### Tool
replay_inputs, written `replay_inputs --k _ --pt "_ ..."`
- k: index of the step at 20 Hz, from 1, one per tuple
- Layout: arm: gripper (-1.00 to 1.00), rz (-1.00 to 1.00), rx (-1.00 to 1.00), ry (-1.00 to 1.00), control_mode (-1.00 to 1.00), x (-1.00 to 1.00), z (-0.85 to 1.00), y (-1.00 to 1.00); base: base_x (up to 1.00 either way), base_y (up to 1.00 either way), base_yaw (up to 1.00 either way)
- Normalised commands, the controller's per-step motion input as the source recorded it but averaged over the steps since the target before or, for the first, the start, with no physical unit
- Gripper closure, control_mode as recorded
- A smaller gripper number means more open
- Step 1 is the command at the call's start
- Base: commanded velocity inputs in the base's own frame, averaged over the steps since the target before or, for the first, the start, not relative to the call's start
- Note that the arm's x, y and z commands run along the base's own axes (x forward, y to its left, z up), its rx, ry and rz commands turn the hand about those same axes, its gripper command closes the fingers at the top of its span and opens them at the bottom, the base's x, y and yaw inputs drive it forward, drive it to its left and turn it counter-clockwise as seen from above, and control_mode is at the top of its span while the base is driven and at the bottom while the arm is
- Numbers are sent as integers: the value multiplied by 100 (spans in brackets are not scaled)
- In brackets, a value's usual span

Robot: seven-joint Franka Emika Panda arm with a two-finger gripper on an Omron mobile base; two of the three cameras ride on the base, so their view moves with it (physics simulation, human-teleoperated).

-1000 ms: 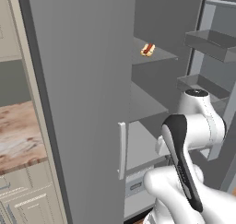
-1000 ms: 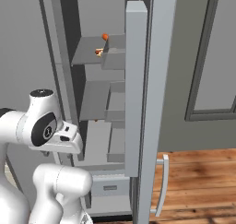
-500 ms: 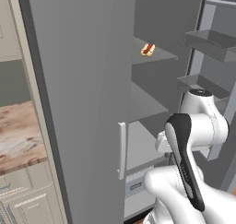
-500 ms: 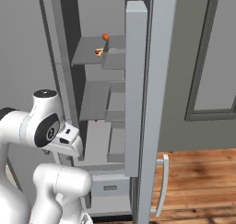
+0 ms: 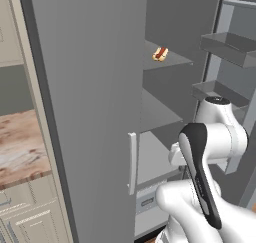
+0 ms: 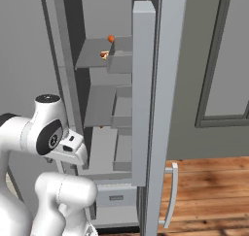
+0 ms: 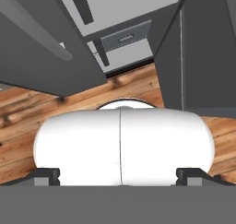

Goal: Store the hot dog in the freezer for long-term storage. Close the freezer door after placing the cooked food.

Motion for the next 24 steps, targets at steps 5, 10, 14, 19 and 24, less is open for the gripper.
replay_inputs --k 5,10,14,19,24 --pt "-100 0 0 1 100 -1 -1 0 -13 0 0" --pt "-100 0 0 0 100 0 0 0 -31 0 0" --pt "-100 0 0 0 100 0 0 0 -51 0 1" --pt "-100 0 0 0 100 0 0 0 -64 0 1" --pt "-100 0 0 0 100 0 0 0 -38 -15 6"
